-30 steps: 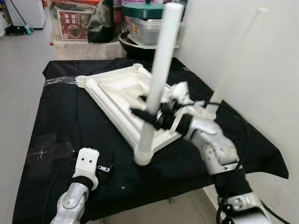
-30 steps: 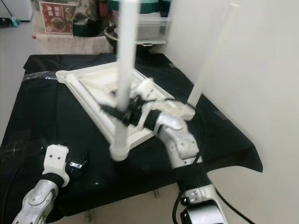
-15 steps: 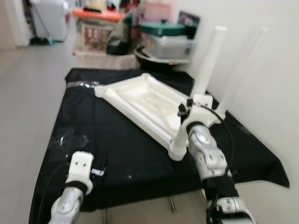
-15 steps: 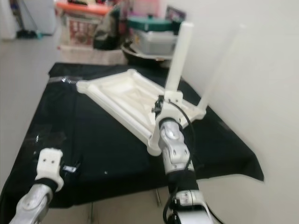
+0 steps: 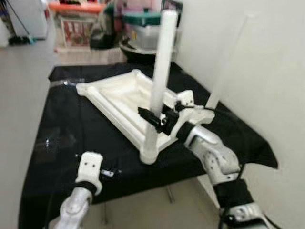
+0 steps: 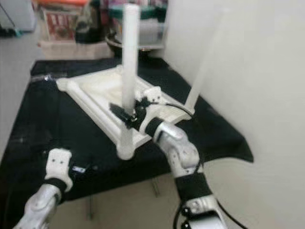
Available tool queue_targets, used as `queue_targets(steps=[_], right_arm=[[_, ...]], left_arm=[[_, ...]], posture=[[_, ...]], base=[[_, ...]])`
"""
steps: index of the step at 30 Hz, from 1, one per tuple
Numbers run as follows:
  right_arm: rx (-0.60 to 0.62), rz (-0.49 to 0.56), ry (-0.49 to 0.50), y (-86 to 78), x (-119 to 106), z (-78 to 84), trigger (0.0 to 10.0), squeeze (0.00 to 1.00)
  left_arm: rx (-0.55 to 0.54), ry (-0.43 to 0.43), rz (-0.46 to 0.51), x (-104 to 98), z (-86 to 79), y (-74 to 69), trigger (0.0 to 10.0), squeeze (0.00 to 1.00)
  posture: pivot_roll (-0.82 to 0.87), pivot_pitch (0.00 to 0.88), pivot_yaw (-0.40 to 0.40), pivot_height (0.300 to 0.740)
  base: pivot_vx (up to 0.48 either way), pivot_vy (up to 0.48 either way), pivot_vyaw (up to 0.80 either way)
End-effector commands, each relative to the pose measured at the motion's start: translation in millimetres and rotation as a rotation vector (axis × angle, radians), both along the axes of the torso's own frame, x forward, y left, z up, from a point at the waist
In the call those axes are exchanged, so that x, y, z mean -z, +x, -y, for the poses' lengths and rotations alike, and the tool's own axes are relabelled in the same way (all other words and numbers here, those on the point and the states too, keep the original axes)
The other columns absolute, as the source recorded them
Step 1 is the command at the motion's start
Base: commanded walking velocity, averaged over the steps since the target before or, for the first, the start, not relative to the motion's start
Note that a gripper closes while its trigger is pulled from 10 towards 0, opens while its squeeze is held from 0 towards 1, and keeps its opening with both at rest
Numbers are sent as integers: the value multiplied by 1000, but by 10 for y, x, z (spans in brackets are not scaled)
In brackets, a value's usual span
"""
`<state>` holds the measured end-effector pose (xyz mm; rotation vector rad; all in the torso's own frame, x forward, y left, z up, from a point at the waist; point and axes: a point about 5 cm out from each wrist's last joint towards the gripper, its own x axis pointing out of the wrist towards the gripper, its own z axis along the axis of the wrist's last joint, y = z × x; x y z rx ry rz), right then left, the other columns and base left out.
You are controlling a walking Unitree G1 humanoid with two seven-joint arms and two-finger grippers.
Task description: Building children table
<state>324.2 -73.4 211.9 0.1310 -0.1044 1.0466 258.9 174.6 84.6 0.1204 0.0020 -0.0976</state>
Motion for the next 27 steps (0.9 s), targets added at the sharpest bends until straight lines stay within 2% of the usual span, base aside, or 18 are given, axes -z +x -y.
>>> queue_targets(steps=[1,5,10,11,13,14,15,16,17,18,19,20,23,24,25,26,27], right_arm=[[-152,20,-48,-78,34,-149,10000,0],[-171,-23,-87,-58,219,-351,10000,0],[-168,-44,-96,-48,269,-468,10000,0],[-108,-67,-65,12,275,-530,8157,0],[-92,-76,-51,32,271,-530,8157,0],[-42,-90,-39,80,274,-493,0,0],[18,-96,-47,130,289,-442,0,0],[18,-96,-47,130,289,-442,0,0],[131,-105,-80,209,323,-368,0,0],[131,-105,-80,209,323,-368,0,0],[399,-177,-146,372,422,-185,0,0],[691,-254,-201,475,549,82,0,0],[691,-254,-201,475,549,82,0,0],[964,-331,-228,486,689,364,0,0],[964,-331,-228,486,689,364,0,0],[1062,-365,-221,410,755,417,0,0],[1062,-365,-221,410,755,417,0,0]], left_arm=[[0,-3,-2,8,12,6,10000,0],[-4,-2,1,1,9,4,10000,0],[-5,-1,2,1,8,1,10000,0],[-5,0,1,0,10,-2,10000,0],[-5,0,1,-1,11,-3,10000,0],[-5,0,1,-1,11,-3,10000,0],[-5,-1,1,-1,10,-5,10000,0],[-5,-1,1,-1,10,-5,10000,0],[-5,-2,1,-1,10,-8,10000,0],[-5,-2,1,-1,10,-8,10000,0],[-6,-2,0,2,10,-10,10000,0],[-6,-3,-1,6,12,-12,10000,0],[-6,-3,-1,6,12,-12,10000,0],[-6,-4,-3,10,18,-13,10000,0],[-6,-4,-3,10,18,-13,10000,0],[-5,-4,-4,12,17,-14,10000,0],[-5,-4,-4,12,17,-14,10000,0]], posture=[[157,0,-152,740],[172,0,-158,740],[177,0,-160,740],[177,0,-160,740],[177,0,-160,740],[177,0,-160,740],[171,0,-160,740],[171,0,-160,740],[168,0,-160,740],[168,0,-160,740],[161,0,-159,740],[157,0,-157,740],[157,0,-157,740],[158,0,-158,740],[158,0,-158,740],[148,0,-145,740],[148,0,-145,740]], base=[[0,0,0],[0,0,0],[0,0,0],[0,0,0],[0,0,0],[0,0,0],[0,0,0],[0,0,0],[0,0,0],[0,0,0],[0,0,0],[0,0,0],[0,0,0],[0,0,0],[0,0,0],[0,0,0],[0,0,0]])
